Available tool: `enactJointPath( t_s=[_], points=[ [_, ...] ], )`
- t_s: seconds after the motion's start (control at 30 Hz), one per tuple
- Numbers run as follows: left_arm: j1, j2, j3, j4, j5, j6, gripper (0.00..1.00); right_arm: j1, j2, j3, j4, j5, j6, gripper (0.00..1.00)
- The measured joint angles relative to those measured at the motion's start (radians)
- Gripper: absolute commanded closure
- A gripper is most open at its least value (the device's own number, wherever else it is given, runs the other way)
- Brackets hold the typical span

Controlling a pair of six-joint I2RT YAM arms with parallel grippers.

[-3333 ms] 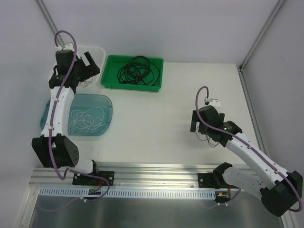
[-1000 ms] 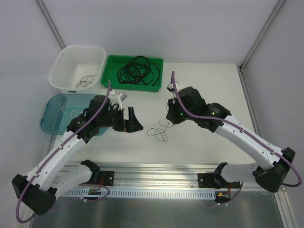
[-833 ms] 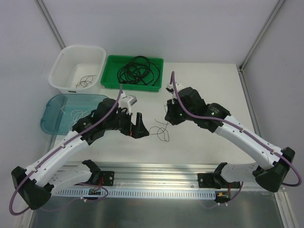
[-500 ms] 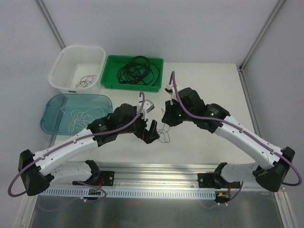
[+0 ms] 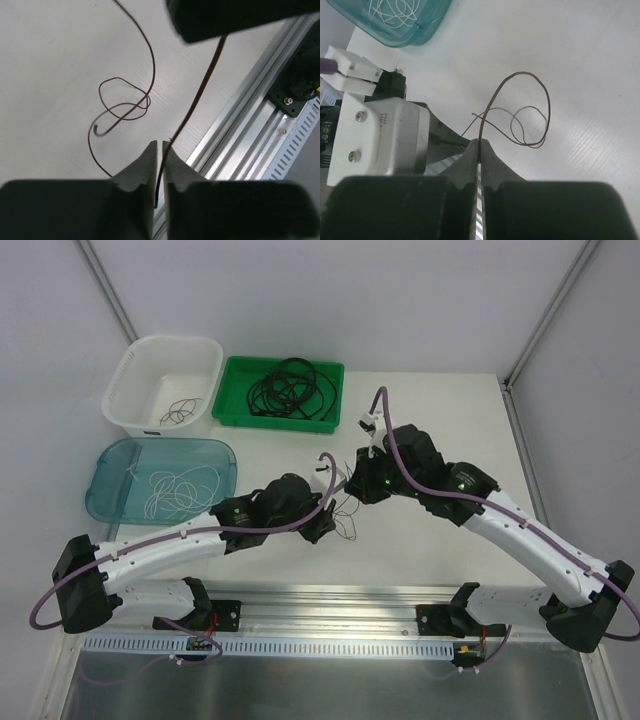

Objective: Untangle the cables

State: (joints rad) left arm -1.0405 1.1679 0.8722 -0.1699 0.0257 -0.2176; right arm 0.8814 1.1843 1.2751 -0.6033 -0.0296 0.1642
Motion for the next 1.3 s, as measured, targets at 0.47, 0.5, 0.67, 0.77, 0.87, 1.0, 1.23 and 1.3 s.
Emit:
enactJointPath(
  t_s=[0.47,0.5,0.67,0.77,0.87,1.0,1.23,1.3],
  points=[
    [0.114,-0.071,0.251,-0.186,-0.092,-0.062,1.00,-0.068,-0.093,-0.071,-0.095,0.167,0.035,0.24],
    [0.145,-0.058,0.287,-0.206,-0.080,-0.071,1.00,-0.068,-0.106,-0.072,-0.100,0.176,0.030,0.21],
    [0.257,0.019,0.452,-0.350,-0.026,-0.087,1.00,-0.068,-0.186,-0.089,-0.106,0.228,-0.005,0.11],
    [0.294,0.069,0.586,-0.425,-0.003,-0.081,1.00,-0.068,-0.237,-0.117,-0.107,0.261,-0.023,0.06],
    [0.335,0.098,0.721,-0.472,0.016,-0.069,1.00,-0.068,-0.287,-0.153,-0.108,0.300,-0.037,0.02],
    [0.421,0.133,0.911,-0.513,0.018,-0.036,1.00,-0.068,-0.331,-0.202,-0.109,0.341,-0.049,0.00],
    [0.616,0.247,1.188,-0.530,-0.010,0.007,1.00,-0.068,-0.340,-0.259,-0.116,0.384,-0.050,0.03],
    [0.671,0.296,1.253,-0.532,-0.036,0.021,1.00,-0.068,-0.340,-0.268,-0.117,0.388,-0.050,0.03]
  ],
)
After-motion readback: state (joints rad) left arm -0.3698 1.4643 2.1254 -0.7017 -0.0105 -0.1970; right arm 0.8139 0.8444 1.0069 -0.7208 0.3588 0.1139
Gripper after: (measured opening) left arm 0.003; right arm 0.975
